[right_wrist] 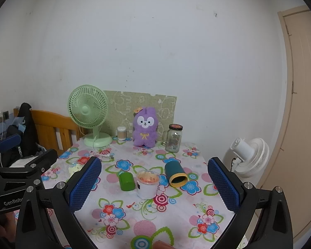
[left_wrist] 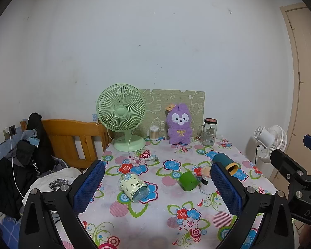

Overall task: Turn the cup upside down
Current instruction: 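Move the right gripper toward the clear plastic cup on the table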

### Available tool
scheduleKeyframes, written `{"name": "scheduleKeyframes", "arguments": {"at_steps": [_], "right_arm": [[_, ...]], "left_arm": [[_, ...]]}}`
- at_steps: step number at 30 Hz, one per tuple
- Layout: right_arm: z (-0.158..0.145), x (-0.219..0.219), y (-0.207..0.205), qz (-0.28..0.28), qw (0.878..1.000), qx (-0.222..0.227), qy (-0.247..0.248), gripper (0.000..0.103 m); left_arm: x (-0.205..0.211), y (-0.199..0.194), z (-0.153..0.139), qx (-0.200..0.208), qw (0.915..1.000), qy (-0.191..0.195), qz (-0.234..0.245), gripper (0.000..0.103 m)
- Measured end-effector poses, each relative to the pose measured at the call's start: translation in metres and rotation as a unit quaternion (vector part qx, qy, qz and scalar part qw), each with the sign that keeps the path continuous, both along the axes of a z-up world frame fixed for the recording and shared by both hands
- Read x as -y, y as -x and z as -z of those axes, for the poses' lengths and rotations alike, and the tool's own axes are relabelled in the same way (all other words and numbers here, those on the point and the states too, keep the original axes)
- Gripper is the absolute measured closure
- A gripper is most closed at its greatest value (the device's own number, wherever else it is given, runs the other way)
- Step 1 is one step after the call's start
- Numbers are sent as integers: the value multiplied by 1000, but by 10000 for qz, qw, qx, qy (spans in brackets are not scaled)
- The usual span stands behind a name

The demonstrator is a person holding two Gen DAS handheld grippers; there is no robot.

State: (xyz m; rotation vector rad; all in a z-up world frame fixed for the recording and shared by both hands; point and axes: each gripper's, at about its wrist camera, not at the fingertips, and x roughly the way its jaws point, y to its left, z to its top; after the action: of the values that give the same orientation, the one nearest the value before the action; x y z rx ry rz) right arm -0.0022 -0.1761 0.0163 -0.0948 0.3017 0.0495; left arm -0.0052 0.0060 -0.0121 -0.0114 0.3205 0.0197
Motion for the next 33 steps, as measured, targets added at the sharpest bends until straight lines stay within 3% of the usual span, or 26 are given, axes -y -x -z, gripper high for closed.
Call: {"name": "scheduleKeyframes", "arguments": {"at_steps": [33], "right_arm": [[10, -1, -4, 25, 9999, -145, 8, 0]], "left_arm": [[1, -10, 11, -304, 9995, -13, -19, 0]]}}
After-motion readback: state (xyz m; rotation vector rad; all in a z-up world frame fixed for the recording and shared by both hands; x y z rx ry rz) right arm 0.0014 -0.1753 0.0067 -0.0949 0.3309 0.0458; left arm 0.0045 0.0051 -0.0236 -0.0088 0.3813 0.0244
